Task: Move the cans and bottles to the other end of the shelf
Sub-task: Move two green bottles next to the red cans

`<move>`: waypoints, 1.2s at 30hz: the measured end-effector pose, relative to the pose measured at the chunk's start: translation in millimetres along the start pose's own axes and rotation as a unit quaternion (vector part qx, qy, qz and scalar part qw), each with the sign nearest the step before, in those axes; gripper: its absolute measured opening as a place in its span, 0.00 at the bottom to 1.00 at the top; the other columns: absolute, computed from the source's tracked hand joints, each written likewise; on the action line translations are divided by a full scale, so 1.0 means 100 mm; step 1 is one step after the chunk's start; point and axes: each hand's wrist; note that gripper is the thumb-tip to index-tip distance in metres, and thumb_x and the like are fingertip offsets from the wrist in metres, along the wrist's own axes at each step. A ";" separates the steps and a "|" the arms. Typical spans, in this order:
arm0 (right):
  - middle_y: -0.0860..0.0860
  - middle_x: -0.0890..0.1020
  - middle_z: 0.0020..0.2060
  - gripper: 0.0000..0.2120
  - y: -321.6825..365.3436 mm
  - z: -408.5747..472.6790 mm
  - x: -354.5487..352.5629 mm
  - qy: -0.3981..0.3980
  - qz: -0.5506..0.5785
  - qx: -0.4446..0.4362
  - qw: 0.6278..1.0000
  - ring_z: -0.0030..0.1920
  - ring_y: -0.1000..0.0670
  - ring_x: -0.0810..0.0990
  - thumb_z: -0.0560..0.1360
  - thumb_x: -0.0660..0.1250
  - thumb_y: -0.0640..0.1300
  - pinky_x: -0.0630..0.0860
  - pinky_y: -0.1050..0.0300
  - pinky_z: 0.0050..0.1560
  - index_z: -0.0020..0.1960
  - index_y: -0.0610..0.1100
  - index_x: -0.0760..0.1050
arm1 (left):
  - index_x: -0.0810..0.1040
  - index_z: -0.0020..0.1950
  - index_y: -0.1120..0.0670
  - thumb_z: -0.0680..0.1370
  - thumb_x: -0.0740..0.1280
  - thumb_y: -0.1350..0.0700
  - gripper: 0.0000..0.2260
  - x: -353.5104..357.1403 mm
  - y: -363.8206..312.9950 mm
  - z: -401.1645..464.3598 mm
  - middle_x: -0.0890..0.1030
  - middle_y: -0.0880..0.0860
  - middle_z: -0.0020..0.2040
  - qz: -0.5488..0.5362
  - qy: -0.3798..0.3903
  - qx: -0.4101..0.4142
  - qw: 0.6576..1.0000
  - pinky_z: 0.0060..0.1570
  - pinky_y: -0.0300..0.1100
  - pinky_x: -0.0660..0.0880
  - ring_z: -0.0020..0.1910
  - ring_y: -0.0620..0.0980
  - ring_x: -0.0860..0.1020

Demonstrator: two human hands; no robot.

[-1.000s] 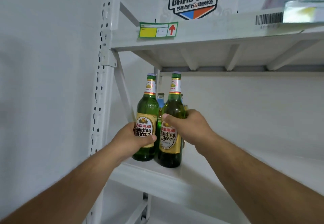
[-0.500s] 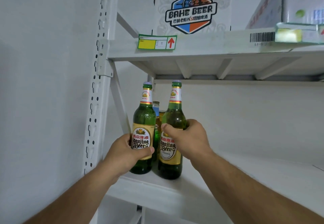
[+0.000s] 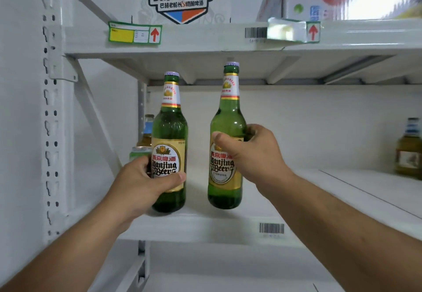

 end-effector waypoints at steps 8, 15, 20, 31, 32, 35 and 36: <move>0.52 0.86 0.43 0.22 0.15 -0.50 -1.34 -0.044 -0.023 0.013 0.999 0.40 0.55 0.87 0.67 0.80 0.55 0.84 0.57 0.40 0.56 0.47 0.77 | 0.80 0.53 0.45 0.66 0.82 0.53 0.19 0.98 -0.47 -0.66 0.86 0.47 0.51 -0.020 0.070 0.013 0.997 0.47 0.42 0.78 0.51 0.47 0.84; 0.54 0.86 0.40 0.17 0.33 -0.91 -2.60 -0.090 -0.057 0.016 0.994 0.37 0.57 0.86 0.68 0.79 0.54 0.81 0.61 0.36 0.50 0.51 0.76 | 0.82 0.55 0.45 0.65 0.83 0.51 0.21 2.03 -0.90 -1.26 0.88 0.45 0.49 -0.023 0.135 0.016 0.990 0.50 0.46 0.80 0.51 0.47 0.85; 0.52 0.87 0.41 0.19 0.39 -1.17 -3.37 -0.129 -0.097 0.032 0.986 0.38 0.55 0.87 0.68 0.79 0.54 0.84 0.55 0.41 0.53 0.48 0.80 | 0.83 0.58 0.47 0.65 0.83 0.52 0.23 2.76 -1.17 -1.64 0.88 0.42 0.47 -0.049 0.178 0.023 0.983 0.50 0.44 0.81 0.48 0.44 0.86; 0.55 0.87 0.37 0.14 0.40 -1.28 -4.69 -0.226 -0.142 0.023 0.963 0.36 0.57 0.86 0.68 0.79 0.55 0.80 0.59 0.37 0.46 0.49 0.80 | 0.83 0.58 0.48 0.66 0.83 0.53 0.22 4.12 -1.66 -1.89 0.89 0.45 0.48 -0.097 0.267 0.033 0.958 0.56 0.51 0.83 0.49 0.46 0.87; 0.56 0.87 0.36 0.14 0.38 -1.25 -4.79 -0.232 -0.146 0.021 0.961 0.36 0.57 0.86 0.68 0.79 0.55 0.80 0.59 0.36 0.46 0.49 0.80 | 0.83 0.58 0.48 0.66 0.83 0.52 0.22 4.24 -1.67 -1.88 0.89 0.45 0.48 -0.099 0.275 0.034 0.956 0.56 0.51 0.83 0.48 0.46 0.87; 0.54 0.87 0.36 0.15 0.31 -1.18 -5.06 -0.248 -0.163 0.018 0.955 0.35 0.56 0.87 0.67 0.79 0.55 0.80 0.59 0.36 0.47 0.49 0.80 | 0.82 0.59 0.47 0.65 0.84 0.51 0.23 4.60 -1.67 -1.83 0.88 0.45 0.49 -0.105 0.300 0.044 0.947 0.56 0.51 0.83 0.48 0.46 0.87; 0.53 0.87 0.37 0.15 0.28 -1.15 -5.15 -0.253 -0.171 0.017 0.952 0.36 0.56 0.87 0.67 0.79 0.55 0.81 0.58 0.37 0.48 0.49 0.80 | 0.82 0.58 0.46 0.65 0.84 0.50 0.24 4.72 -1.68 -1.81 0.88 0.45 0.49 -0.108 0.306 0.046 0.945 0.55 0.51 0.83 0.49 0.46 0.87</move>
Point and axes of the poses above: each hand's wrist, its own z-axis towards the middle knuckle, its own x-axis out of the palm, y = z × x
